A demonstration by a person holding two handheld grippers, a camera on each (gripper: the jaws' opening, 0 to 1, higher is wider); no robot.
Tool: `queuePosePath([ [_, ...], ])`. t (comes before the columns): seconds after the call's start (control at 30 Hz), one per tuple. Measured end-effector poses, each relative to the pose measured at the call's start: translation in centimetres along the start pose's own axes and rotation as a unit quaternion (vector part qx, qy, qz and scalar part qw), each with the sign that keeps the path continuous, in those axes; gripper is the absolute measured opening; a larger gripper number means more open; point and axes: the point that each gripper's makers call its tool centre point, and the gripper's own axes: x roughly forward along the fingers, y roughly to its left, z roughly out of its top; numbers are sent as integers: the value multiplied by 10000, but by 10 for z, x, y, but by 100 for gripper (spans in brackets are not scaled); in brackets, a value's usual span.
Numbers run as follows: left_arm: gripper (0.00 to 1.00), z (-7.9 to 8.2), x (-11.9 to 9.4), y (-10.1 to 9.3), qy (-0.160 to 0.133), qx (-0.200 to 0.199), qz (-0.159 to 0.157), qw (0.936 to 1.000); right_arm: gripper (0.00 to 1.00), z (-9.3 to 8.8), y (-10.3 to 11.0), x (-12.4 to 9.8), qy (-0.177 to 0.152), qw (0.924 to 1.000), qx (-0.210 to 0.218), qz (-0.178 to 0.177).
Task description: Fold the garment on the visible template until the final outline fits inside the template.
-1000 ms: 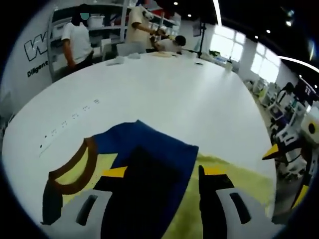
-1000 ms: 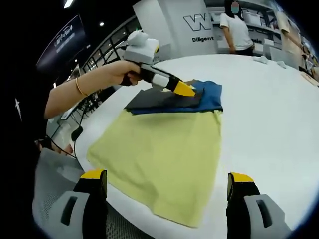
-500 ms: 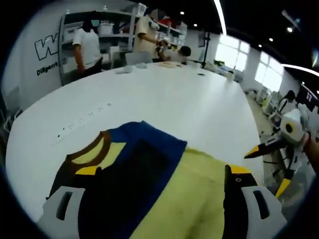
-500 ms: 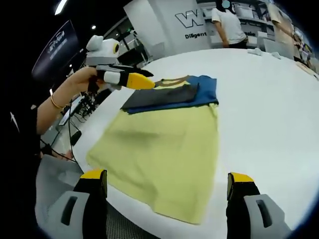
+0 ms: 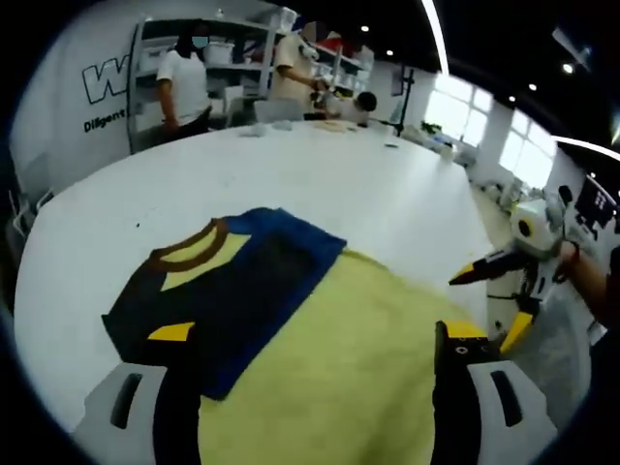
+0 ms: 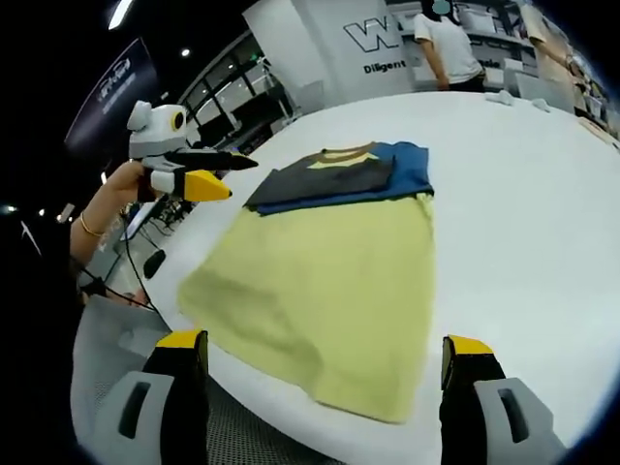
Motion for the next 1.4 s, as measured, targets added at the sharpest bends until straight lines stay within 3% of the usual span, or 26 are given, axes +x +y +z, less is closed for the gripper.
queuePosePath([
  [0.27, 97, -22, -34, -1, -23, 19, 246, 9997, 98, -13, 3, -4, 114, 9999, 14, 31],
  [0.4, 91, -28, -47, -4, -143, 112, 406, 9990, 97, -18, 4, -5, 142, 9999, 42, 58],
  [0.57, 91, -40, -57, -10, -261, -107, 471, 9985, 97, -23, 5, -5, 165, 9998, 58, 60],
  [0.9, 92, -87, -83, -10, 26, -335, 816, 9961, 92, -29, 5, -7, 141, 9998, 122, 2],
  [1.17, 89, -122, -97, -16, 279, -532, 818, 9948, 89, -30, 5, -8, 121, 9999, 98, -47],
  [1.4, 77, -155, -108, -15, 570, -709, 799, 9926, 83, -30, 3, -8, 64, 9997, 220, -104],
])
